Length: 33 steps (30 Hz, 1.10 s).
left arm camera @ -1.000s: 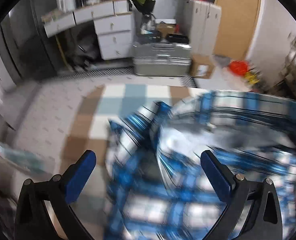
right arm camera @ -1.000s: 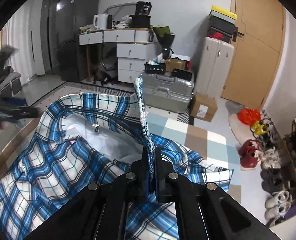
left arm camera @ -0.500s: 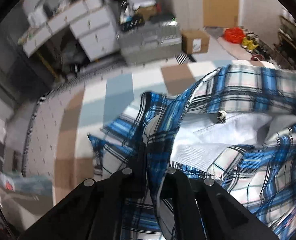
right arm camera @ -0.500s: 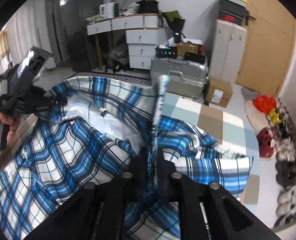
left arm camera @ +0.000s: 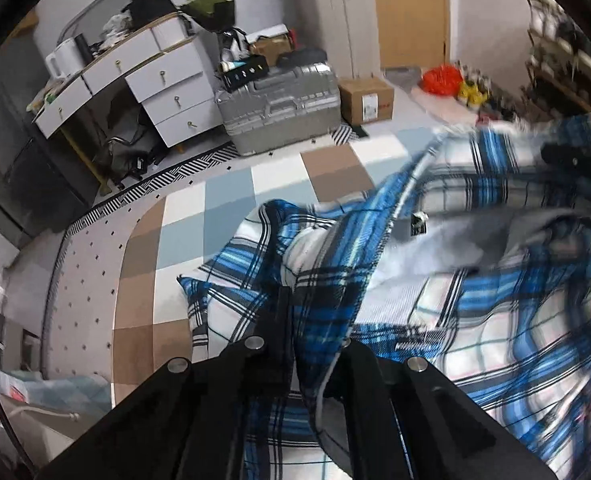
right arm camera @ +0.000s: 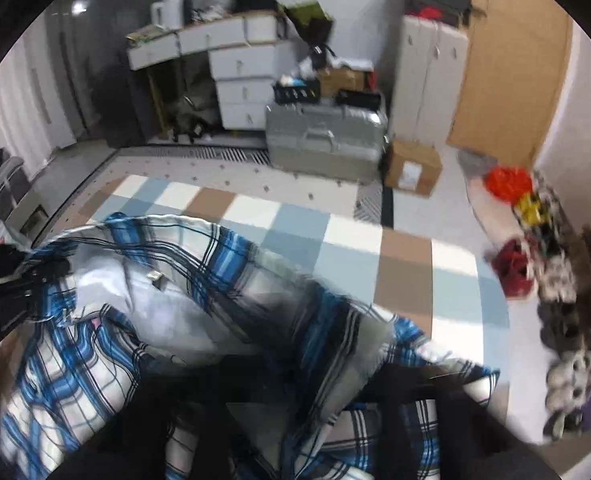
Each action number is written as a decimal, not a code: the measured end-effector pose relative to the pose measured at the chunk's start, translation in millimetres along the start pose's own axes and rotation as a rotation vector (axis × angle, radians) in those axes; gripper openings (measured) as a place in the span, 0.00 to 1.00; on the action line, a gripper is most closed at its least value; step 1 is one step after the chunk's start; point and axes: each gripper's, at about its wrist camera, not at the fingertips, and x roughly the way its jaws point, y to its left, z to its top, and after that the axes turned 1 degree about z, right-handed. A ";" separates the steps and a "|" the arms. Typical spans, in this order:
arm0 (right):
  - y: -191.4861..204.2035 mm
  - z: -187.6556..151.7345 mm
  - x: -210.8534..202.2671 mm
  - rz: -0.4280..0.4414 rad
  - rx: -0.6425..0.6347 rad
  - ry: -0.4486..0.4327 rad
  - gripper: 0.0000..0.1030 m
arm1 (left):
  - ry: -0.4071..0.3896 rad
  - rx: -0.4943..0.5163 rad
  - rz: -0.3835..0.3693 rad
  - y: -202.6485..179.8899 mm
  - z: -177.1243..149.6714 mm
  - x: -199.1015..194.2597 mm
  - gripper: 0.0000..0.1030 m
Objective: Fold large clothes
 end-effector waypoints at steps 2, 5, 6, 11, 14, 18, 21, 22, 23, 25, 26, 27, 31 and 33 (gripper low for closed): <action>4.7 -2.6 -20.7 -0.021 -0.017 -0.073 0.01 | -0.039 -0.030 -0.027 3.0 0.4 -15.0 0.00; 14.2 -10.0 -61.3 -0.034 -0.071 -0.177 0.01 | -0.116 -0.037 -0.051 1.8 -3.0 -47.4 0.00; 17.4 -17.5 -81.3 -0.031 -0.087 -0.216 0.01 | -0.136 -0.037 -0.062 1.5 -6.8 -57.5 0.00; 33.1 -69.4 -153.2 -0.014 -0.167 -0.304 0.01 | -0.218 -0.024 -0.153 -10.6 -59.0 -121.3 0.00; 35.6 -116.6 -176.8 0.005 -0.155 -0.288 0.01 | -0.217 0.022 -0.171 -28.7 -101.5 -139.8 0.00; 41.9 -182.8 -177.9 -0.027 -0.171 -0.240 0.01 | -0.118 0.024 -0.218 -50.4 -149.2 -132.3 0.00; 46.8 -226.1 -166.5 -0.044 -0.147 -0.177 0.01 | -0.036 -0.033 -0.256 -55.2 -168.1 -112.1 0.00; 47.7 -236.2 -163.5 -0.043 -0.141 -0.160 0.01 | 0.002 -0.053 -0.268 -56.5 -174.3 -103.2 0.00; 49.5 -247.7 -160.6 -0.040 -0.134 -0.143 0.02 | 0.028 -0.071 -0.277 -56.7 -178.9 -95.5 0.00; 52.6 -262.7 -155.6 -0.033 -0.133 -0.109 0.03 | 0.063 -0.105 -0.271 -54.8 -185.0 -83.6 0.00; 53.7 -268.3 -152.0 -0.031 -0.133 -0.085 0.05 | 0.082 -0.129 -0.272 -52.1 -186.8 -78.0 0.00; 57.0 -274.3 -147.6 -0.029 -0.133 -0.044 0.05 | 0.090 -0.149 -0.282 -50.0 -186.7 -75.6 0.00; 67.9 -284.2 -149.9 -0.043 -0.198 0.035 0.30 | 0.102 -0.161 -0.314 -49.4 -179.9 -71.5 0.00; 72.8 -284.7 -160.5 -0.035 -0.253 0.059 0.42 | 0.072 -0.154 -0.319 -52.1 -176.3 -71.7 0.00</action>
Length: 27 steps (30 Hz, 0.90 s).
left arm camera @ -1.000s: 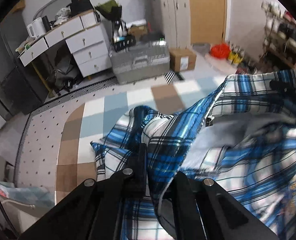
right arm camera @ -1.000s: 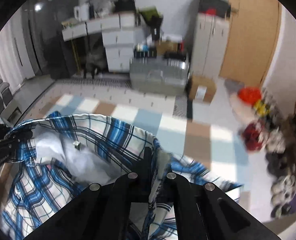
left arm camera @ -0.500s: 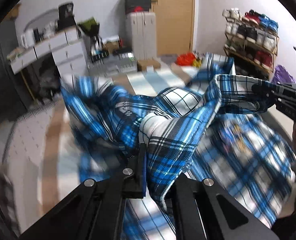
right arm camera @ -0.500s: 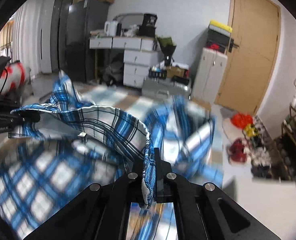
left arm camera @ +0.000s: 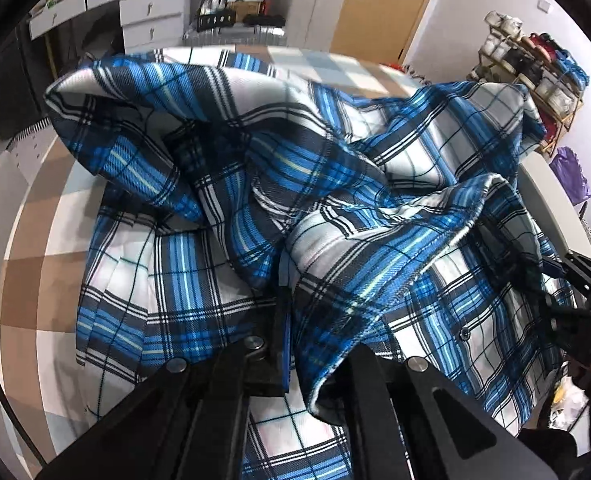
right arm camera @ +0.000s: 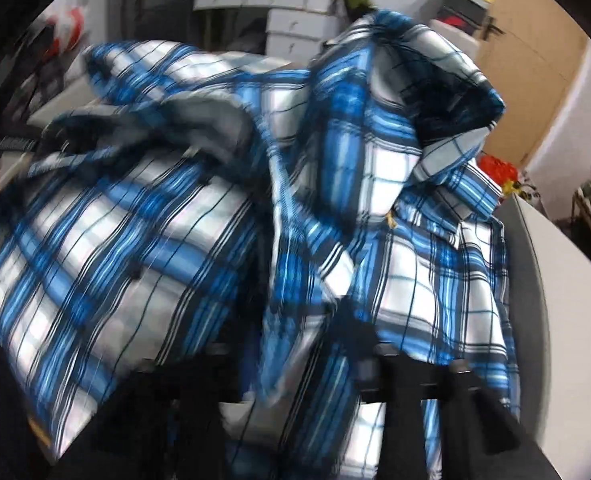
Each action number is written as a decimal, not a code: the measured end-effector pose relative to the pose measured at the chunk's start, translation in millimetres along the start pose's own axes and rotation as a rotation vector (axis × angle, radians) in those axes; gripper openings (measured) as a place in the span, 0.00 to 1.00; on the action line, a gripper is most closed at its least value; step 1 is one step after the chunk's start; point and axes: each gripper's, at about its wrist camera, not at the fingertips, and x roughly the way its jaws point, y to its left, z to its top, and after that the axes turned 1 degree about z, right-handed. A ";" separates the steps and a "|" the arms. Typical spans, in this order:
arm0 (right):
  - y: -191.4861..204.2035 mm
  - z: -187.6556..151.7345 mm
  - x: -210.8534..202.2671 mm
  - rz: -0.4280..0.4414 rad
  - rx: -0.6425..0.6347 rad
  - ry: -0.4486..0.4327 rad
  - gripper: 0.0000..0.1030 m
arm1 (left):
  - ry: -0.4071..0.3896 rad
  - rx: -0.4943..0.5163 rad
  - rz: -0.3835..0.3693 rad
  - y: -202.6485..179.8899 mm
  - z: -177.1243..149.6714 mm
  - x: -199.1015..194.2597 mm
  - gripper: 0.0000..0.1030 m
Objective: Fold large clothes
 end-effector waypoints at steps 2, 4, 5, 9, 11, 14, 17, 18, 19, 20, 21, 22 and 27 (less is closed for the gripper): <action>-0.4 0.2 -19.1 -0.007 -0.022 -0.035 0.47 | -0.003 0.009 0.005 -5.4 -6.8 0.6 0.00; -5.3 10.1 -39.6 0.013 -0.010 -0.085 0.64 | -0.001 0.020 0.004 -3.6 -10.0 3.1 0.00; -10.1 20.2 -52.1 0.023 0.004 -0.127 0.74 | 0.002 0.028 0.012 -5.9 -11.6 5.0 0.00; -25.1 63.9 -77.8 0.067 0.103 -0.253 0.94 | 0.006 0.052 0.022 -11.9 -15.0 10.6 0.00; -30.7 92.4 -64.2 0.098 0.163 -0.238 0.94 | 0.007 0.065 0.024 -16.5 -11.3 13.2 0.03; -43.2 127.4 -26.4 0.140 0.276 -0.176 0.94 | 0.020 0.063 0.011 -17.9 -15.2 10.0 0.05; -63.0 148.4 9.2 0.143 0.427 -0.119 0.88 | 0.025 0.075 0.001 -19.6 -16.1 10.4 0.05; -72.1 149.7 16.3 0.145 0.483 -0.118 0.83 | 0.027 0.085 0.000 -17.8 -18.5 10.1 0.05; -84.6 149.1 21.7 0.169 0.553 -0.126 0.63 | 0.031 0.092 -0.004 -16.6 -18.6 10.7 0.05; -98.1 147.1 25.3 0.211 0.633 -0.128 0.18 | 0.033 0.091 -0.012 -13.3 -18.9 10.1 0.05; -109.4 143.6 25.8 0.248 0.689 -0.128 0.03 | 0.036 0.084 -0.020 -10.8 -20.1 10.7 0.05; -120.3 139.7 21.4 0.285 0.738 -0.154 0.02 | 0.042 0.069 -0.032 -7.6 -19.2 12.0 0.06; -146.2 115.8 -38.7 0.337 0.687 -0.429 0.01 | 0.068 0.041 -0.065 6.0 -21.0 10.2 0.05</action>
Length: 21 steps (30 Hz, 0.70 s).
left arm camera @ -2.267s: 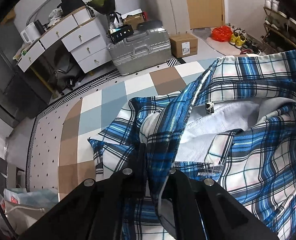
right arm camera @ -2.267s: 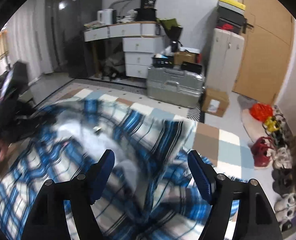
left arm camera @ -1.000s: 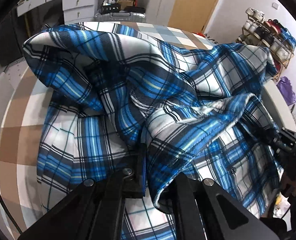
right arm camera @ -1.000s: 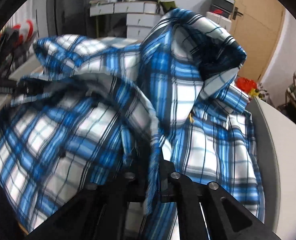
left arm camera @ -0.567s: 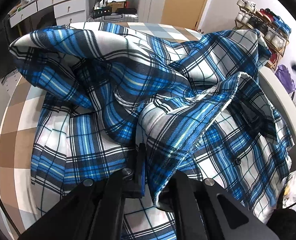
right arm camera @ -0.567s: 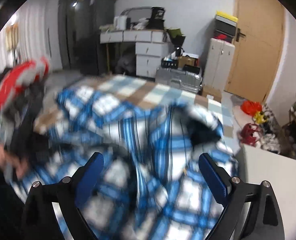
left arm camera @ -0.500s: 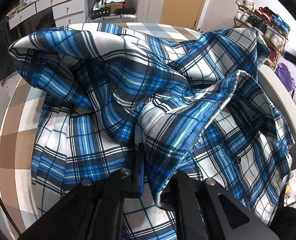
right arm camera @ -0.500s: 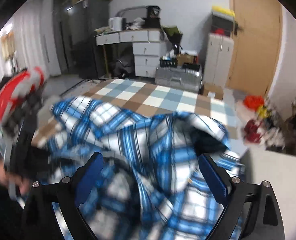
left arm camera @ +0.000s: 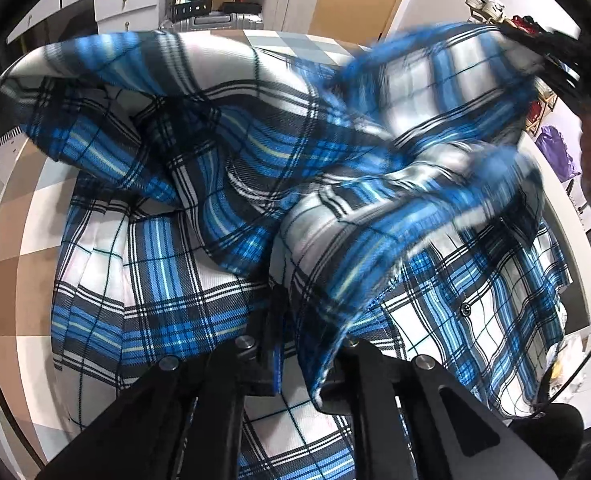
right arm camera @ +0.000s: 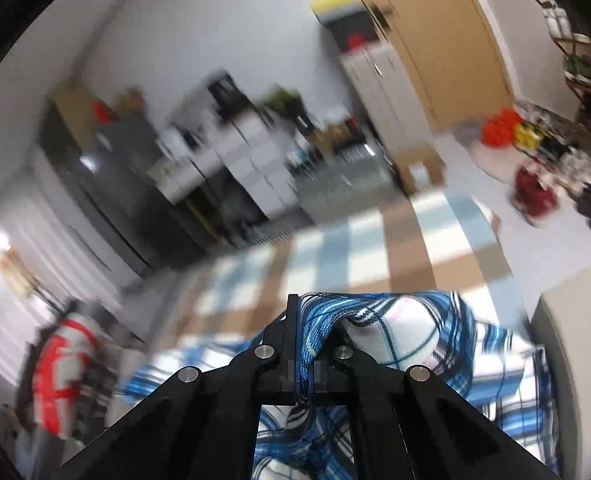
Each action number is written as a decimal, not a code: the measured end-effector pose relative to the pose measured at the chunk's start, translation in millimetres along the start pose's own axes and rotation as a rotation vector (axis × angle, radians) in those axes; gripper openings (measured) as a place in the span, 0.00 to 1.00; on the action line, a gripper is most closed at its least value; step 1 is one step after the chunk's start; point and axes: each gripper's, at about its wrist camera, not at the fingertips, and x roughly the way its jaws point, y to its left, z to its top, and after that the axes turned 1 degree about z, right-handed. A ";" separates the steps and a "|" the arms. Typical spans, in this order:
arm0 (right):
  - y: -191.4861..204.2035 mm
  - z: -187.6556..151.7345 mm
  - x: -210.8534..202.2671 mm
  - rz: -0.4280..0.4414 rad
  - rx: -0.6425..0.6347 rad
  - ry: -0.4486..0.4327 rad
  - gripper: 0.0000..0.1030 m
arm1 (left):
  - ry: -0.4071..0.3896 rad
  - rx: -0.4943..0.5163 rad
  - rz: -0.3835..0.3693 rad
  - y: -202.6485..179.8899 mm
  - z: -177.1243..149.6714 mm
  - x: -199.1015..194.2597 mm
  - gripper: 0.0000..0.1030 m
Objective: Fold large clothes
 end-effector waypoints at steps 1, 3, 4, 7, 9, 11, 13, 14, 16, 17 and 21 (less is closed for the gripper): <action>-13.5 -5.6 -4.1 0.012 0.047 0.016 0.02 | 0.004 -0.005 -0.005 1.4 0.5 -0.3 0.05; -40.3 -24.8 3.1 0.021 0.123 0.135 0.02 | 0.005 -0.004 -0.005 6.0 1.2 -3.2 0.05; -52.8 -39.7 6.9 -0.042 0.122 0.194 0.04 | 0.003 0.004 0.000 5.8 1.1 -4.6 0.05; -80.5 -77.8 10.1 -0.132 0.148 0.313 0.06 | -0.010 0.019 -0.002 6.4 -1.2 -13.2 0.05; -84.9 -91.6 4.8 -0.181 0.151 0.330 0.11 | -0.028 0.037 -0.040 7.3 -4.5 -24.3 0.06; -86.3 -97.7 0.2 -0.205 0.172 0.352 0.18 | -0.066 0.036 -0.062 11.5 -8.1 -39.0 0.06; -83.7 -96.8 -4.1 -0.248 0.171 0.366 0.37 | -0.108 0.031 -0.094 17.3 -10.8 -55.5 0.06; -80.1 -94.8 -7.5 -0.274 0.152 0.368 0.48 | -0.128 0.031 -0.115 21.2 -10.8 -63.5 0.06; -76.3 -88.3 -15.5 -0.287 0.119 0.366 0.48 | -0.153 0.057 -0.180 22.6 -13.4 -80.5 0.13; -72.2 -83.8 -22.5 -0.274 0.106 0.357 0.48 | -0.167 0.070 -0.205 25.5 -16.6 -88.6 0.14; -50.1 -64.6 -49.2 -0.307 0.021 0.288 0.54 | -0.170 0.062 -0.285 36.3 -25.6 -106.5 0.48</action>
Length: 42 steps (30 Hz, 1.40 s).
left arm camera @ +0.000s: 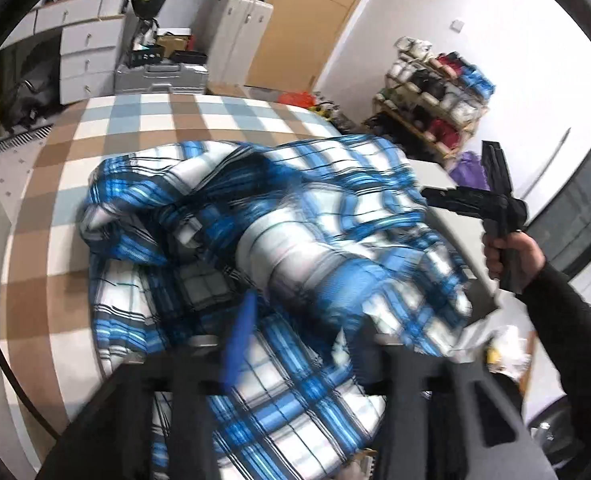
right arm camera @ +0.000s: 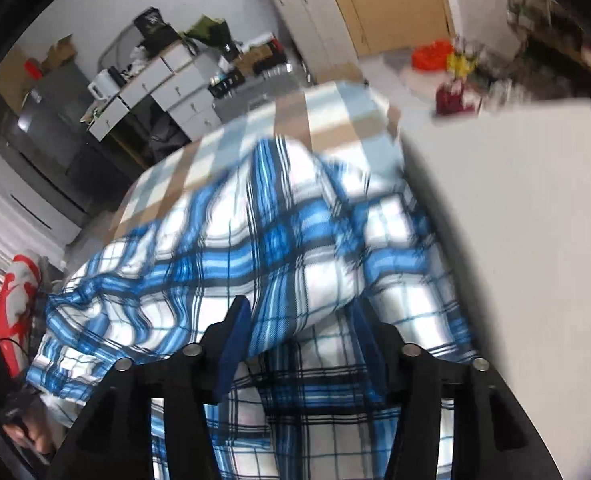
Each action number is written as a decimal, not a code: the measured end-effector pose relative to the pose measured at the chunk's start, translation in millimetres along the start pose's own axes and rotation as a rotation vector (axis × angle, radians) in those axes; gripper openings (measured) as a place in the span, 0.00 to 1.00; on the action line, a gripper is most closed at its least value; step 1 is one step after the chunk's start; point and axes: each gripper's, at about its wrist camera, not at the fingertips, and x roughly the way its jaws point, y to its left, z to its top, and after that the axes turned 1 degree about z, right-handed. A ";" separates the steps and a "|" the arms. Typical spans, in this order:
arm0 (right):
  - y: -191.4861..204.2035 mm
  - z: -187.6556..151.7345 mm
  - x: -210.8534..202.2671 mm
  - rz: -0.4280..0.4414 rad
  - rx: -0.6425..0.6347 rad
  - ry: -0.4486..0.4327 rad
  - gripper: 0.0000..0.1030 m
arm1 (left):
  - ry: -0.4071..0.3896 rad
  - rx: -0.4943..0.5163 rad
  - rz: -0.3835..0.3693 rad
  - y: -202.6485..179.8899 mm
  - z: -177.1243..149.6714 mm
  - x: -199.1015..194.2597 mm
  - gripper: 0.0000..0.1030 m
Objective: Fold large clothes
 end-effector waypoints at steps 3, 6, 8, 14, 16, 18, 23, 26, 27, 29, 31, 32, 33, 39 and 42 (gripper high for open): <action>24.8 12.5 -21.2 0.003 -0.093 -0.076 0.66 | -0.040 -0.030 0.040 0.2 0.6 1.1 0.51; 54.9 17.9 -17.4 0.043 -0.166 -0.087 0.69 | 0.003 -0.044 0.084 -3.8 6.9 23.9 0.51; 79.3 19.5 -4.4 0.066 -0.204 -0.054 0.69 | 0.034 -0.070 0.078 -4.2 15.2 28.8 0.51; 132.3 32.8 49.8 -0.005 -0.366 0.024 0.69 | 0.048 -0.028 0.053 -25.8 76.1 45.9 0.51; 138.1 45.3 70.6 -0.055 -0.393 0.059 0.69 | 0.045 0.023 0.107 -29.8 99.7 62.1 0.51; 136.5 51.0 86.9 -0.107 -0.422 0.083 0.69 | 0.091 0.054 0.242 -17.9 111.5 92.4 0.51; 99.3 47.0 139.1 -0.259 -0.483 0.206 0.68 | 0.289 -0.169 0.298 57.6 78.3 146.7 0.51; 77.7 37.6 150.5 -0.229 -0.455 0.233 0.68 | 0.270 -0.227 0.225 72.0 51.9 152.8 0.51; 72.4 34.8 151.5 -0.210 -0.447 0.234 0.68 | 0.256 -0.212 0.230 71.1 49.4 152.2 0.51; 65.3 31.2 151.8 -0.184 -0.436 0.253 0.69 | 0.246 -0.222 0.228 70.4 46.6 149.5 0.51; 69.2 34.1 148.1 -0.194 -0.441 0.283 0.69 | 0.244 -0.253 0.222 67.6 50.5 140.4 0.51; 73.7 37.5 142.4 -0.204 -0.444 0.287 0.69 | 0.226 -0.260 0.194 63.9 53.4 131.8 0.51; 78.0 40.7 137.8 -0.203 -0.450 0.272 0.69 | 0.204 -0.258 0.151 60.2 58.5 124.4 0.51; 117.4 70.2 112.6 -0.189 -0.487 0.099 0.95 | 0.207 -0.118 0.247 40.8 88.8 129.7 0.51; 115.2 75.5 155.1 -0.270 -0.489 0.195 0.94 | 0.390 -0.191 0.310 71.2 80.3 175.7 0.51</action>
